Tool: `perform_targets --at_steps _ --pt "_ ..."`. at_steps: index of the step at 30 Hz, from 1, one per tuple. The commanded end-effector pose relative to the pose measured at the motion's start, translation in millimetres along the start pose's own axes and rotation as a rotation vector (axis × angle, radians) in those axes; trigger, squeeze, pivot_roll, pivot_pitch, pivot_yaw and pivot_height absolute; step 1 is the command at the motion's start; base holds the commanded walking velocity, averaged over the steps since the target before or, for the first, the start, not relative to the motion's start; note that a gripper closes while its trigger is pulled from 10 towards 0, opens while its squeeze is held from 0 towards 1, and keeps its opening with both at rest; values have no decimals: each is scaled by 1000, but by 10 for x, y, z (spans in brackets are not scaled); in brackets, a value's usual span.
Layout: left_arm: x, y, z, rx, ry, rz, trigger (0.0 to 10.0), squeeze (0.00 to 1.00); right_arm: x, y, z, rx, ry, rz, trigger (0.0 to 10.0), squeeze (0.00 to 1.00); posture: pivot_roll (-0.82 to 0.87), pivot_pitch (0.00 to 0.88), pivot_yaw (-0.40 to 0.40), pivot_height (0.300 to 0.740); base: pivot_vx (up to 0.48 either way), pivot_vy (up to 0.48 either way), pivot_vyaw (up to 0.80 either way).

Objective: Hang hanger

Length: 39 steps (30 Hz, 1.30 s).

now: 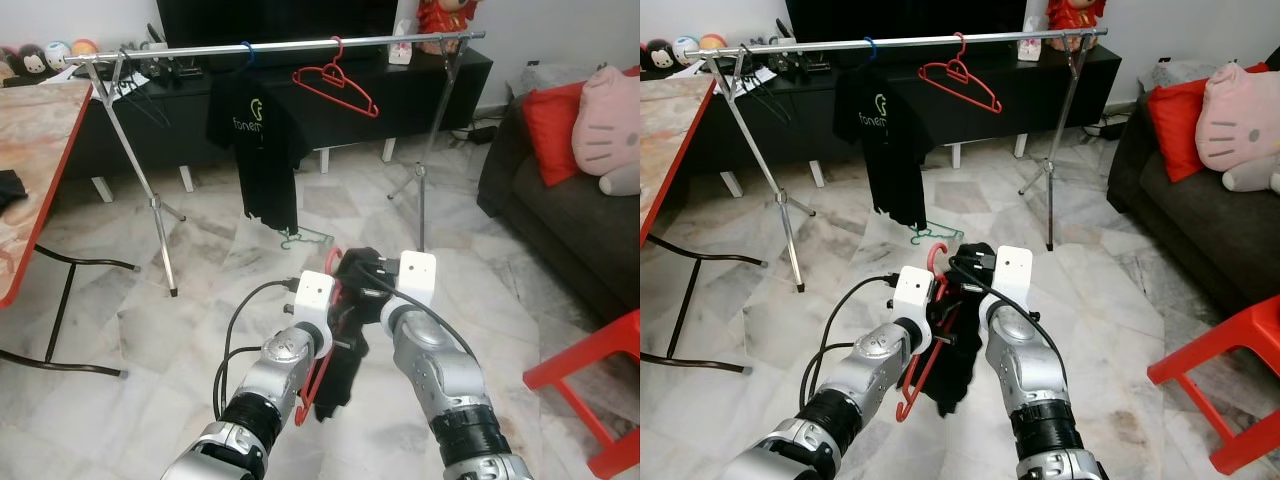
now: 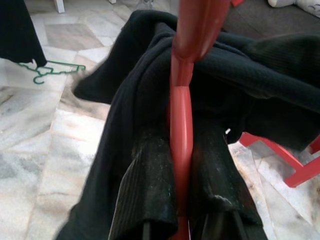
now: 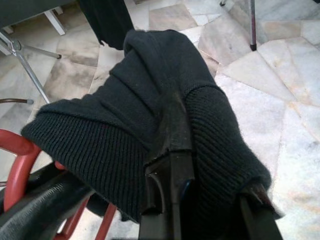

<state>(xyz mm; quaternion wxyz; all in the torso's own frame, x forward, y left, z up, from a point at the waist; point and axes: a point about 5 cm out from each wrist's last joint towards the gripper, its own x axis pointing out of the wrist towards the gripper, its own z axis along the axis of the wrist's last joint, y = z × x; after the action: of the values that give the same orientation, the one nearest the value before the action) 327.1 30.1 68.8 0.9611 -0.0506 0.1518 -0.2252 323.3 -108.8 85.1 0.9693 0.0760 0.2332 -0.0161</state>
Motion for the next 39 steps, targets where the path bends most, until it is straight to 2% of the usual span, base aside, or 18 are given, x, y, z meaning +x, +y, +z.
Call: perform_targets --at_steps 1,4,7,12,17,26,27,28,29,30,39 --pt "86 -163 235 -35 -89 -22 10000 0 -27 -53 -17 30 14 -1 10000 0 -78 0 -53 740 0 0 0" --pt "95 -202 235 -54 -88 -57 10000 0 -68 54 -4 8 -3 77 10000 0 -78 0 -53 740 0 0 0" --pt "91 -282 192 -35 -62 -118 10000 0 -82 115 24 3 -11 108 10000 0 -75 0 -53 740 0 0 0" --pt "88 -328 164 -34 -54 -141 10000 0 -92 177 33 -20 -10 143 10000 0 -77 0 -55 740 0 0 0" --pt "90 -336 191 -40 -73 -145 10000 0 -103 190 40 -28 -26 157 10000 0 -76 0 -54 740 0 0 0" --pt "93 -255 260 -57 -116 -96 10000 0 -118 129 11 -20 -10 125 10000 0 -75 0 -55 740 0 0 0" --pt "93 -256 261 -57 -117 -97 10000 0 -118 131 10 -20 -10 128 10000 125 -75 0 -55 740 0 0 0" --pt "92 -259 262 -59 -119 -98 10000 0 -118 135 8 -20 -9 131 10000 722 -75 0 -55 740 0 0 0" --pt "92 -260 263 -61 -120 -99 10000 0 -119 137 7 -21 -9 134 10000 722 -75 0 -55 740 0 0 0" --pt "92 -261 264 -61 -121 -99 10000 0 -120 141 6 -21 -8 136 10000 1000 -75 0 -55 740 0 0 0" --pt "85 -256 347 -97 -188 -99 10000 0 -140 134 -20 -23 -1 139 10000 1000 -80 0 -56 740 0 0 0"
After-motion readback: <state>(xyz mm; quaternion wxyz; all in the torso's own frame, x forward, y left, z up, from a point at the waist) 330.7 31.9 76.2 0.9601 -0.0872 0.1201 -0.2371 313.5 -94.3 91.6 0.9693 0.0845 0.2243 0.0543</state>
